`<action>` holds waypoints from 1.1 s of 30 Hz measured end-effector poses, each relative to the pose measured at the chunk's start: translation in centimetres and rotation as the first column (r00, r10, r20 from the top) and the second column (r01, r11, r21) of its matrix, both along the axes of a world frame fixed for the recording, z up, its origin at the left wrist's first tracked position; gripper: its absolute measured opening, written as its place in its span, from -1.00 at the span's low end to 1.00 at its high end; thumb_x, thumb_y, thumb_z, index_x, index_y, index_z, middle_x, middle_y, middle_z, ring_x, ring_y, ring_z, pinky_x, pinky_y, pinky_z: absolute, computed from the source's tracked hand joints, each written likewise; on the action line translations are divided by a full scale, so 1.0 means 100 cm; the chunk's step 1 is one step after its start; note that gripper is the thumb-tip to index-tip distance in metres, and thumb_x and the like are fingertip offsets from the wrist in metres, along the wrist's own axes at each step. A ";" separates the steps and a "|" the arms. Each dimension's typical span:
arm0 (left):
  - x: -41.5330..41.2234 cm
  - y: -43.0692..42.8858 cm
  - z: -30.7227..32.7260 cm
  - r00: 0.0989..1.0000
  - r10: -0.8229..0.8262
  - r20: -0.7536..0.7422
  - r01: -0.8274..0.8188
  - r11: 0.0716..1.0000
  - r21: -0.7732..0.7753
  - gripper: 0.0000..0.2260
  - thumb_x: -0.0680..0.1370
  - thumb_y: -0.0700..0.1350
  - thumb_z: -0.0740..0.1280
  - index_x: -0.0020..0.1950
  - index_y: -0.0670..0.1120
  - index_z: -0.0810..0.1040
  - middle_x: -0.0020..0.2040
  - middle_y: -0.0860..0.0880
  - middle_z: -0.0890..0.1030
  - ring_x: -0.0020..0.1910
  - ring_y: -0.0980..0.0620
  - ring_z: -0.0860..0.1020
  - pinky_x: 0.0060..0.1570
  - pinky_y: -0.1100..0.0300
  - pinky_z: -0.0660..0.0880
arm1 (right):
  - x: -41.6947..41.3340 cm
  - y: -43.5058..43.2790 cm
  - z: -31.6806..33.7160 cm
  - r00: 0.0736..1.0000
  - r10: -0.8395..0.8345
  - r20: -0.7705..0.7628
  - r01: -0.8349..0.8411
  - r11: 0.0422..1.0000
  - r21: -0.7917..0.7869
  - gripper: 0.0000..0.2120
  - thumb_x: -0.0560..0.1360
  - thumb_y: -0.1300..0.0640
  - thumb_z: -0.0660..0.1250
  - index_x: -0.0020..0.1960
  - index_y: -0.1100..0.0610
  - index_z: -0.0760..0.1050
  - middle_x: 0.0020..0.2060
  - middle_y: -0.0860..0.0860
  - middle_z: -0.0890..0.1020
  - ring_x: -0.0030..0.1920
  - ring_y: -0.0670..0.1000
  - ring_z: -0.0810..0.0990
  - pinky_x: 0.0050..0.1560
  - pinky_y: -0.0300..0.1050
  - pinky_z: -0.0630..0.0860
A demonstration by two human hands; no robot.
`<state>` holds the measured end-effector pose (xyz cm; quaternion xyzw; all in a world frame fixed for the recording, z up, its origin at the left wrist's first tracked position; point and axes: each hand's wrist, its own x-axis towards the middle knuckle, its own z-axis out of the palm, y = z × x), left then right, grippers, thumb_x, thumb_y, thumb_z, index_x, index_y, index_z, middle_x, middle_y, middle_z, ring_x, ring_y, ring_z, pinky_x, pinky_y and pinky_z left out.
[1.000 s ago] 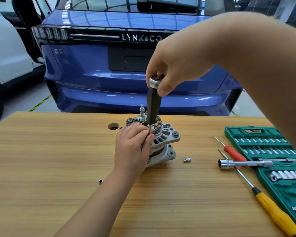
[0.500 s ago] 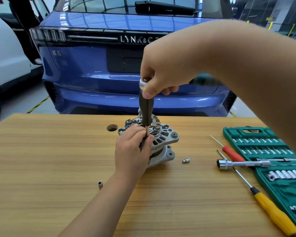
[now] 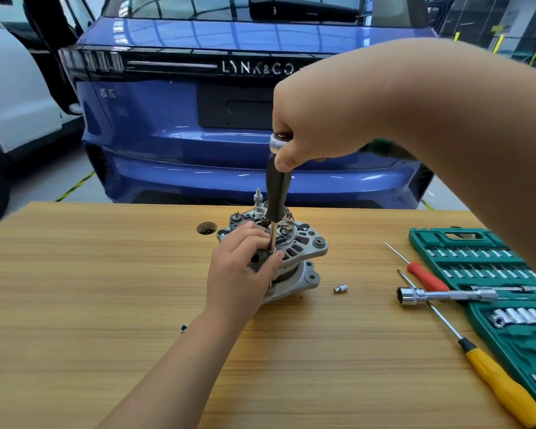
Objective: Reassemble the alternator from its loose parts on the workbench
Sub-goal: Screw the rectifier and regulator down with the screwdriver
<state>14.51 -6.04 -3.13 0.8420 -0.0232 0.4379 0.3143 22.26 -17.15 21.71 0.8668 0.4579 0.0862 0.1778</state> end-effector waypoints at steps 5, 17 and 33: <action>0.000 0.002 -0.004 0.999 -0.003 -0.037 0.003 1.000 0.007 -0.85 0.44 -0.21 0.50 0.00 -0.17 0.67 0.04 0.13 0.54 0.26 0.03 0.47 0.29 0.01 0.39 | -0.010 -0.008 0.002 0.997 -0.007 -0.081 0.011 0.999 0.051 -0.62 0.20 -0.27 0.30 -0.08 -0.09 0.57 -0.30 -0.08 0.60 -0.31 -0.02 0.55 -0.33 -0.09 0.43; -0.003 0.001 -0.001 0.995 0.004 -0.101 -0.011 0.998 -0.069 -0.69 0.40 -0.11 0.52 0.12 -0.09 0.60 0.13 0.16 0.51 0.28 0.17 0.43 0.31 0.11 0.38 | -0.011 -0.004 -0.027 0.984 -0.079 -0.159 0.125 0.946 0.298 -0.53 0.51 -0.23 0.24 -0.34 0.14 0.36 -0.49 0.02 0.35 -0.48 0.05 0.29 -0.44 -0.14 0.18; 0.005 0.001 -0.004 0.999 0.002 0.041 0.001 0.997 -0.074 -0.93 0.46 -0.16 0.47 -0.09 -0.12 0.66 -0.03 0.16 0.57 0.16 0.27 0.44 0.26 0.20 0.40 | -0.012 -0.001 -0.026 0.982 -0.002 -0.191 0.045 0.973 0.225 -0.64 0.39 -0.29 0.34 -0.13 0.01 0.51 -0.32 -0.04 0.57 -0.38 -0.01 0.50 -0.40 -0.14 0.35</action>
